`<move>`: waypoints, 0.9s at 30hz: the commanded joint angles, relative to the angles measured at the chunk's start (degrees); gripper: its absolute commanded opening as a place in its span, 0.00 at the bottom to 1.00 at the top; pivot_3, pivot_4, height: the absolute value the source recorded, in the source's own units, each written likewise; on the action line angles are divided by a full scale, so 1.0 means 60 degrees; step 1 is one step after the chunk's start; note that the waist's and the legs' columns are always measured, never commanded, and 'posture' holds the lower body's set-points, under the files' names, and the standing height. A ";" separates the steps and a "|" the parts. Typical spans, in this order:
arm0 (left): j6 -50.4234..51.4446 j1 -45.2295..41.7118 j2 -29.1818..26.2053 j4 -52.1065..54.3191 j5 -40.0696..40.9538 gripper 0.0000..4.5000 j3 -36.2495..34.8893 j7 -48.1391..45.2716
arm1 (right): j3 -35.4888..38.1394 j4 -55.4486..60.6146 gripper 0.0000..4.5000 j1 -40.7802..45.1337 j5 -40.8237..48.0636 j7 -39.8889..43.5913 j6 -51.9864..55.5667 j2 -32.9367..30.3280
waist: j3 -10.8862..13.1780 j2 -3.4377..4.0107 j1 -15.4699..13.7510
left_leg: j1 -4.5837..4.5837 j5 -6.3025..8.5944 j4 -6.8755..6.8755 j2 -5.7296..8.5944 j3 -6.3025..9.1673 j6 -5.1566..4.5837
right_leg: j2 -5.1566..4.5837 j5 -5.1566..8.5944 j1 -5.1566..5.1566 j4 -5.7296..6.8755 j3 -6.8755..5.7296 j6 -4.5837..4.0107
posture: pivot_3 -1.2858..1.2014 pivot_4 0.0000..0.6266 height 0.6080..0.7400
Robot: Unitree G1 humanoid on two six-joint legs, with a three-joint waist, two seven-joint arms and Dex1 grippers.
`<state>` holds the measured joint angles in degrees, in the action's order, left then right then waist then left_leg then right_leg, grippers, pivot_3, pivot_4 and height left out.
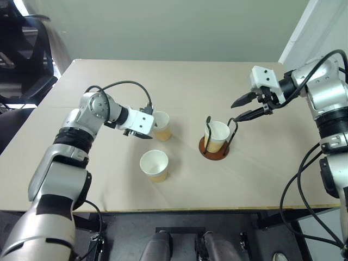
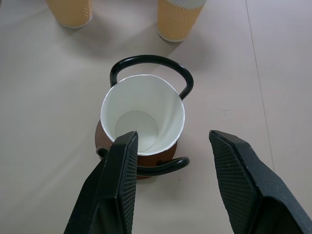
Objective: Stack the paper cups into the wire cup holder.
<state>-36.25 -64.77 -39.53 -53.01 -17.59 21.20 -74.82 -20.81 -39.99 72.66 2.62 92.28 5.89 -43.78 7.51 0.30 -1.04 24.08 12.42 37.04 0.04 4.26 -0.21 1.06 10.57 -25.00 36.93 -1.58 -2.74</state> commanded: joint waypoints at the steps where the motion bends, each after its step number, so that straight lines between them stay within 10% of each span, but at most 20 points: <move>1: -0.0035 -0.0288 -0.0078 0.0092 0.0145 0.22 -0.0082 -0.0182 | 0.0082 0.0313 0.51 0.0227 0.0198 0.0036 0.0037 -0.0177 | 0.0000 0.0000 0.0000 | 0.0000 0.0000 0.0000 0.0000 0.0000 0.0000 | 0.0000 0.0000 0.0000 0.0000 0.0000 0.0000 | 0.52 0.24 1.00; 4: -0.0053 -0.0255 -0.0124 0.0106 0.0217 0.00 -0.0119 -0.0358 | 0.0071 0.0327 0.51 0.0224 0.0198 0.0036 0.0050 -0.0187 | 0.0000 0.0000 0.0000 | 0.0000 0.0000 0.0000 0.0000 0.0000 0.0000 | 0.0000 0.0000 0.0000 0.0000 0.0000 0.0000 | 0.52 0.24 1.00; 27: 0.3378 -0.0771 -0.1235 0.1762 0.2714 0.00 -0.0045 -0.2947 | 0.0035 -0.2777 0.51 0.0841 -0.1044 0.0036 -0.3528 -0.0358 | 0.0000 0.0000 -0.0026 | 0.0003 0.0003 0.0005 -0.0001 0.0000 -0.0008 | -0.0002 -0.0002 0.0000 0.0000 0.0000 0.0001 | 0.52 0.24 1.00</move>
<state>-17.27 -66.88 -45.51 -44.69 -3.36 20.75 -90.12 -21.03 -56.32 75.65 -3.41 92.28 -13.59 -44.93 7.51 0.30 -1.20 24.10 12.45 37.07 0.04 4.26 -0.26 1.04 10.56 -25.00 36.93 -1.58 -2.73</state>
